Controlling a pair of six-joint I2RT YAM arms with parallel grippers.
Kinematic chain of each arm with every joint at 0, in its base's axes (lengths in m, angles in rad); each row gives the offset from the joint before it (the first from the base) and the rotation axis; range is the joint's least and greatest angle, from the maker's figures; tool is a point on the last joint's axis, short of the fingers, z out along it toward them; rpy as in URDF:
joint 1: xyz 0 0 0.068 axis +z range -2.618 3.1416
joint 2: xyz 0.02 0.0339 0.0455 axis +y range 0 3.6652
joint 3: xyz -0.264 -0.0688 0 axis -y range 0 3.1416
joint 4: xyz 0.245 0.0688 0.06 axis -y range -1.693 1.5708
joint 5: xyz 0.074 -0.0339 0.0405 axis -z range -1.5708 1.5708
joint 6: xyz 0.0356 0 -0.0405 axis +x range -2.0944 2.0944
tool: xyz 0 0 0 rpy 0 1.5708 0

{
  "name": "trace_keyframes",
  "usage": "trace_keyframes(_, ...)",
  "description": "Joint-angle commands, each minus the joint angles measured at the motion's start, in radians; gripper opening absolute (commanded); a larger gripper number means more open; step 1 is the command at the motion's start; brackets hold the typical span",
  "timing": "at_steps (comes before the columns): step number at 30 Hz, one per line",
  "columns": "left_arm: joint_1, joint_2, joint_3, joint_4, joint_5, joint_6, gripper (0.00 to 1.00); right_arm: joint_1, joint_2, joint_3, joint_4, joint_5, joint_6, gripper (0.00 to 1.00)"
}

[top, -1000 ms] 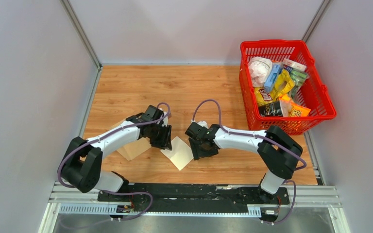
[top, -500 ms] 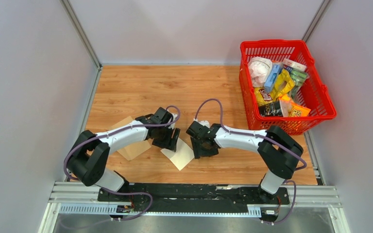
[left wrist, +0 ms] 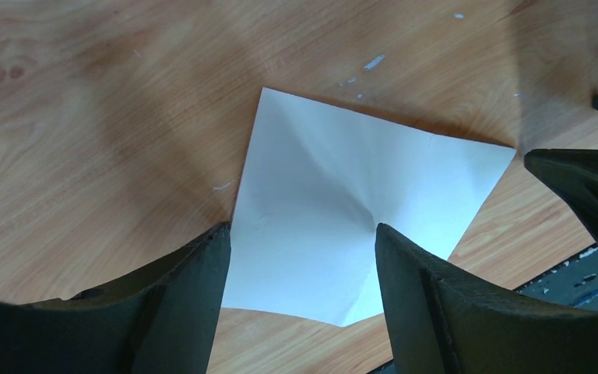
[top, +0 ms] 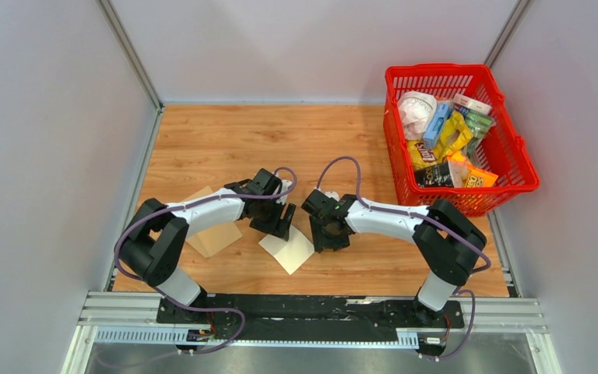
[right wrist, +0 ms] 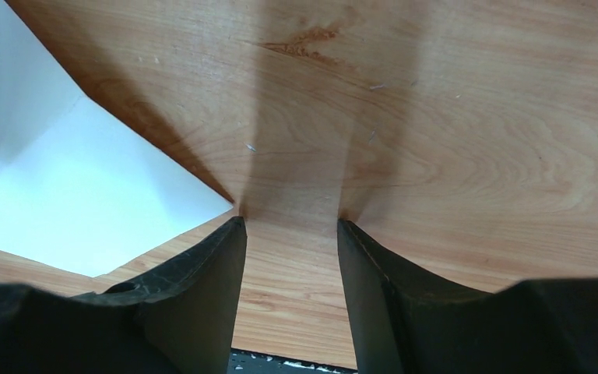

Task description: Place the letter into the envelope and seal it

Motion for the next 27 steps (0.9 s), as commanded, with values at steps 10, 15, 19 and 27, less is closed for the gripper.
trace_keyframes(10,-0.003,-0.029,-0.052,0.076,0.176,-0.015,0.77,-0.004,0.155,0.01,0.173,-0.063,0.04,0.51)
trace_keyframes(15,-0.006,-0.052,-0.076,0.089,0.203,-0.033,0.77,-0.003,0.19,0.02,0.183,-0.074,0.046,0.5)
trace_keyframes(19,-0.006,-0.064,-0.081,0.076,0.138,-0.044,0.77,-0.026,0.126,-0.001,0.159,-0.041,0.054,0.51)
trace_keyframes(27,-0.006,-0.061,-0.083,0.081,0.092,-0.096,0.75,-0.095,-0.115,-0.114,0.073,0.012,0.074,0.69)
